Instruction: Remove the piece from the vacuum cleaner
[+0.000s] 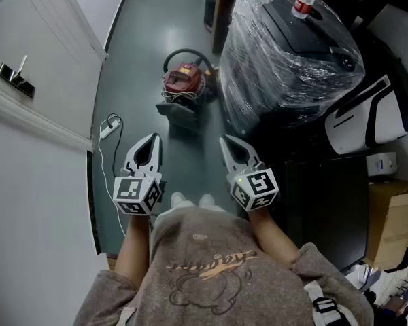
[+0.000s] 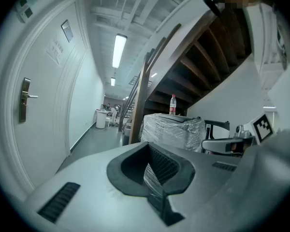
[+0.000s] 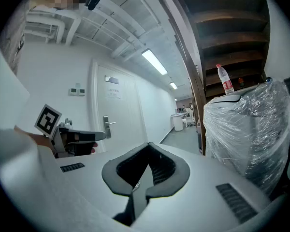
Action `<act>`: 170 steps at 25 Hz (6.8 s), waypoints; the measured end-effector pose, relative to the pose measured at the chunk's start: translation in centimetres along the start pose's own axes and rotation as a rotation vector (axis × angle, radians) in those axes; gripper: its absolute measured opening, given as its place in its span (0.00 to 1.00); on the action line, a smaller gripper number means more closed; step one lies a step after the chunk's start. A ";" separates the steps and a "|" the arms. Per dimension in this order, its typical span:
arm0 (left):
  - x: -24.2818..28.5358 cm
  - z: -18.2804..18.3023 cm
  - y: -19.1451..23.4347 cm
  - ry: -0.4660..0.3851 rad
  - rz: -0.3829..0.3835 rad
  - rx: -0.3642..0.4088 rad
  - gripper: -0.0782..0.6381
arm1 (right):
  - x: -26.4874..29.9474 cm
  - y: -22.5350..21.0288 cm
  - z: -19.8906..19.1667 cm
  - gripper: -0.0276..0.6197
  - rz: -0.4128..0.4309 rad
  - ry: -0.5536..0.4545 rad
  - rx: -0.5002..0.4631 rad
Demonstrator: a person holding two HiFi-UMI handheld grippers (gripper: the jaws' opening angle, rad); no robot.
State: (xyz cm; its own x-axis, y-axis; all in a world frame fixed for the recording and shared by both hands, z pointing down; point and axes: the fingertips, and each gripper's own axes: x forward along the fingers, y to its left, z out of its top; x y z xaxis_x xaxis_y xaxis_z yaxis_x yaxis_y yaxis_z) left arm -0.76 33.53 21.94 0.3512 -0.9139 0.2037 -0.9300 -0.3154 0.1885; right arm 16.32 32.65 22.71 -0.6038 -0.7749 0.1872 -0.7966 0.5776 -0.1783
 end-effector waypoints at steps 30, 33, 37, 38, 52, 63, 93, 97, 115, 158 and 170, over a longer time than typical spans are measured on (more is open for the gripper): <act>14.6 1.0 12.7 0.025 -0.020 -0.028 0.10 | 17.2 -5.7 -0.5 0.04 0.010 0.048 0.036; 18.0 2.1 15.4 0.038 -0.043 -0.021 0.10 | 21.4 -6.4 0.6 0.04 0.003 0.040 0.030; 21.5 3.4 18.4 0.057 -0.082 -0.011 0.10 | 26.0 -7.1 2.0 0.04 -0.017 0.030 0.030; 22.3 3.9 19.0 0.056 -0.095 -0.008 0.10 | 27.0 -7.3 2.4 0.04 -0.023 0.027 0.030; 28.2 6.9 21.4 0.046 -0.136 -0.009 0.10 | 31.8 -11.4 5.2 0.04 -0.091 0.017 0.042; 29.4 6.7 20.2 0.044 -0.204 -0.025 0.30 | 33.2 -12.6 4.2 0.24 -0.012 0.054 0.073; 39.1 -20.3 23.1 0.494 -0.467 0.077 0.55 | 41.2 -17.7 -22.7 0.41 0.131 0.451 0.115; 40.6 -26.5 24.1 0.559 -0.505 0.112 0.55 | 43.1 -18.1 -28.8 0.41 0.156 0.516 0.098; 45.0 -48.5 26.4 0.809 -0.673 0.311 0.55 | 47.2 -18.5 -51.0 0.41 0.337 0.807 -0.078; 41.5 -52.4 25.9 0.972 -0.706 0.236 0.19 | 46.2 -16.5 -53.3 0.12 0.433 0.850 -0.051; 40.9 -48.3 24.2 0.942 -0.674 0.228 0.18 | 44.9 -16.7 -48.9 0.12 0.447 0.841 -0.073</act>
State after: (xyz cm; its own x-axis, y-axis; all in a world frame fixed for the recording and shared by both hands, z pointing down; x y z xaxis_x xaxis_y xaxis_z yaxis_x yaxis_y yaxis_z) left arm -3.70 0.89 81.21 0.6309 -0.0263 0.7754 -0.4905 -0.7879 0.3724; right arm 1.03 0.72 81.30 -0.6539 -0.0569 0.7544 -0.4701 0.8118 -0.3463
